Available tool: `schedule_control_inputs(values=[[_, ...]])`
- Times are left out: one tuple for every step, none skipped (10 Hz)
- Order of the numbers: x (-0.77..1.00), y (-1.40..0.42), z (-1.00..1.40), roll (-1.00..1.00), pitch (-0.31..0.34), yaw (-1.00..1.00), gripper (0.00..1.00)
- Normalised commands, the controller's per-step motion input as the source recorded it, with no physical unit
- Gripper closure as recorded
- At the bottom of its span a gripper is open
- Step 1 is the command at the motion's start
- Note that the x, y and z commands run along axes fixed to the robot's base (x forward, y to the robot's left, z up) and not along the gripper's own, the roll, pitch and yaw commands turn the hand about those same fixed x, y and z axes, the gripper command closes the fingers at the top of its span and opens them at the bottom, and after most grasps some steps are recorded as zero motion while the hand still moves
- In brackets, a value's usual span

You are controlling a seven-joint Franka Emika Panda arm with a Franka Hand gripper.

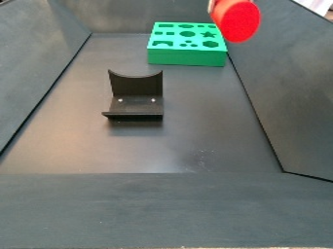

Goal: Pick up the round object. Move up. Place the round object on the fixture. Regrasp the round object. Move to above the board. Insert the round object.
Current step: Place the round object on the fixture.

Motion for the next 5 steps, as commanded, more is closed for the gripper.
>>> schedule_control_inputs(values=[[1.00, -0.08, 0.14, 0.03, 0.151, 0.03, 1.00], [1.00, -0.07, 0.11, 0.05, 0.156, 0.03, 1.00], [1.00, -0.06, 0.09, 0.05, 0.159, 0.03, 1.00], [1.00, -0.04, 0.07, 0.06, 0.173, 0.03, 1.00], [1.00, -0.04, 0.06, 0.07, 0.182, 0.04, 1.00]])
